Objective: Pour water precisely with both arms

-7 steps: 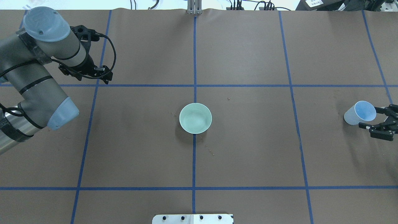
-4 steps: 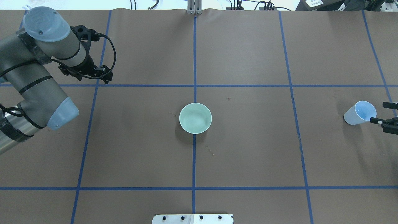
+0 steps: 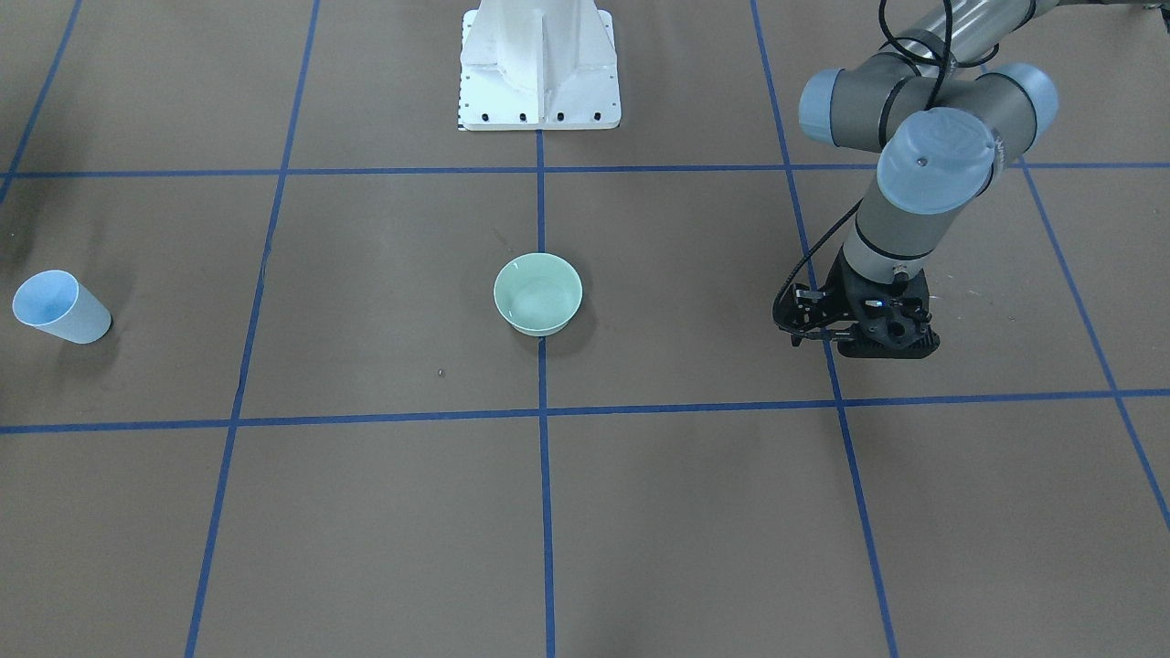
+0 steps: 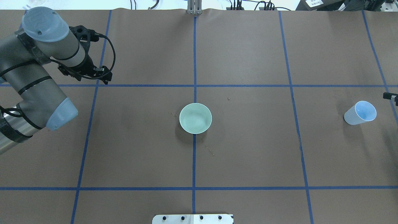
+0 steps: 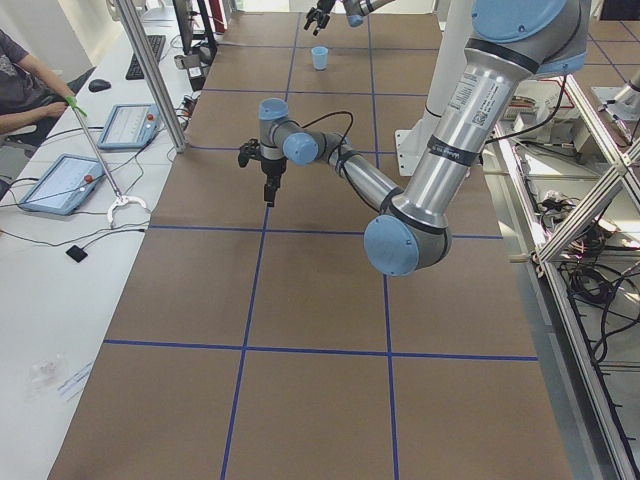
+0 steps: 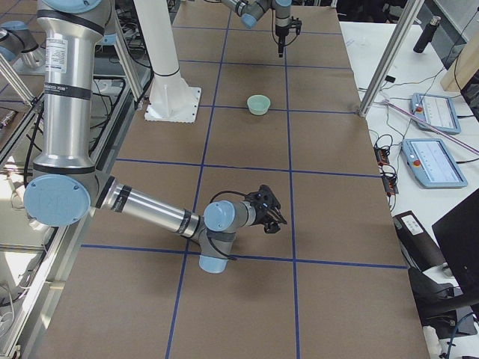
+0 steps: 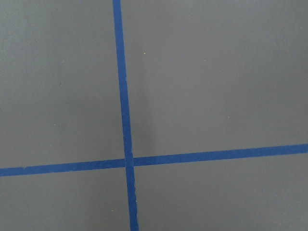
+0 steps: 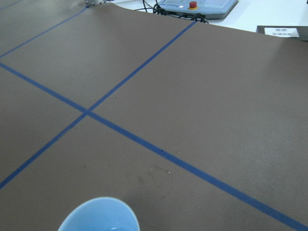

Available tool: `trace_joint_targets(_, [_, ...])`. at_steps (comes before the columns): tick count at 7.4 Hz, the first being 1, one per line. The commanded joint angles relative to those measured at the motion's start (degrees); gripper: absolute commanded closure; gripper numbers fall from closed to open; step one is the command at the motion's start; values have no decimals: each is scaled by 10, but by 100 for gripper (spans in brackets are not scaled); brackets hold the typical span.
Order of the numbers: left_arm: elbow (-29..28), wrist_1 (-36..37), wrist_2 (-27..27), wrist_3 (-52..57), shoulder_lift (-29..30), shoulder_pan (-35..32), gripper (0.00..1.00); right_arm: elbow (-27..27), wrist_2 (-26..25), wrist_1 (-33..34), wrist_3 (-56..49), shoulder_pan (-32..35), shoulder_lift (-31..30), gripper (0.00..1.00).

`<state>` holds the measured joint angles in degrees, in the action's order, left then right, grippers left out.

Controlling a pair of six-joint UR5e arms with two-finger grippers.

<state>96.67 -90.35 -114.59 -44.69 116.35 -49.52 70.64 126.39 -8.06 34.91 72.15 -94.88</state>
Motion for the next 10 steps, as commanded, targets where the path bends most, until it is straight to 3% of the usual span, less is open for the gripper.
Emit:
trace_joint_targets(1, [-2,1,0,9,-2,-12,1,-2,-1,69,9,5,26,0])
trace_joint_targets(3, [-12,3,-12,77,-4,-58,1,2,10,180,7,39,64,0])
trace_joint_targets(5, [-15,-6,-76,156,-48,-115,1,18,60,341,1,73,124,0])
trace_joint_targets(8, [-61,-1,-151,348,-92,-262,1,42,74,509,-50,83,124,0])
trace_joint_targets(10, [-82,-7,-162,420,-123,-310,1,63,78,584,-77,78,121,0])
